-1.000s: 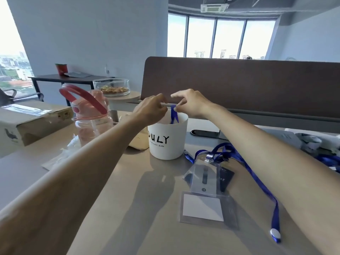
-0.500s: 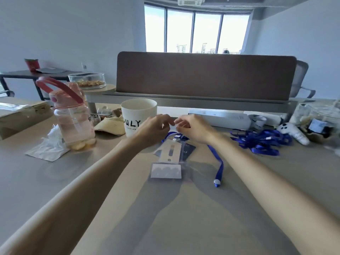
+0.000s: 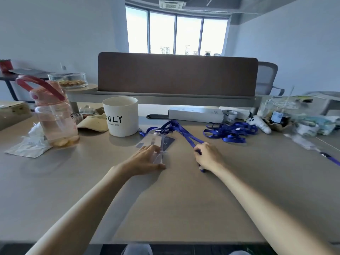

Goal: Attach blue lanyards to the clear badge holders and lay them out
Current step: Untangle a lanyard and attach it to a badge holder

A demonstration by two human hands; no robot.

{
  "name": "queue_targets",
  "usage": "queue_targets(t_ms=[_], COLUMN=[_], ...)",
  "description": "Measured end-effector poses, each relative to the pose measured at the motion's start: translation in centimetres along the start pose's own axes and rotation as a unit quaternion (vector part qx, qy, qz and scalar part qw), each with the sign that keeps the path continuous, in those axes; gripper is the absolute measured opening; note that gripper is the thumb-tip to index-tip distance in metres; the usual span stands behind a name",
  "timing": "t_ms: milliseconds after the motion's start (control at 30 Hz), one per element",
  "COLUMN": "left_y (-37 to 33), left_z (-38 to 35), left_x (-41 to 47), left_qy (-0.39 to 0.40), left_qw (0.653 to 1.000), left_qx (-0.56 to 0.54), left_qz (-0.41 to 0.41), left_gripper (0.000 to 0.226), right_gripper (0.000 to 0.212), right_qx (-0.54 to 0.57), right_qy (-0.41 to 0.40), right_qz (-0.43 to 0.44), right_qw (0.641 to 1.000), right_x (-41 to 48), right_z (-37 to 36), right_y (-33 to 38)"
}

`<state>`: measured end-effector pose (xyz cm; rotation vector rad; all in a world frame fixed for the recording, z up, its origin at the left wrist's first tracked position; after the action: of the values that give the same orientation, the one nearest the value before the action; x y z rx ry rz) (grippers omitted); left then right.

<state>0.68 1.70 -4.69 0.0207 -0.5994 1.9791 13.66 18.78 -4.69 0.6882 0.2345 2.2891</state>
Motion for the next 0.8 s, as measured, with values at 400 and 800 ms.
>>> queue_targets(t_ms=[400, 800], left_y=[2.8, 3.6], left_z=[0.0, 0.7], left_x=[3.6, 4.5], left_qy=[0.028, 0.006], left_qw=[0.996, 0.995], left_qx=[-0.028, -0.043], left_qz=[0.083, 0.093], left_gripper=[0.099, 0.080], right_gripper=[0.027, 0.035], right_qx=[0.110, 0.319], right_qy=[-0.016, -0.018], right_qz=[-0.041, -0.144], right_qw=[0.993, 0.937], right_x=[6.6, 8.5], right_z=[-3.7, -4.7], right_y=[4.4, 4.0])
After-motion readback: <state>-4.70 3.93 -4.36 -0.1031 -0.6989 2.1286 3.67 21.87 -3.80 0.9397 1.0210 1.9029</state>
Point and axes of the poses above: each hand's wrist, its own x-axis towards the middle knuckle, its own z-axis out of the back of the hand, y = z × x, the point moved 9 cm from there along x, towards the middle knuckle, and after that the axes turned 14 degrees about -y, right-handed, at the moved point
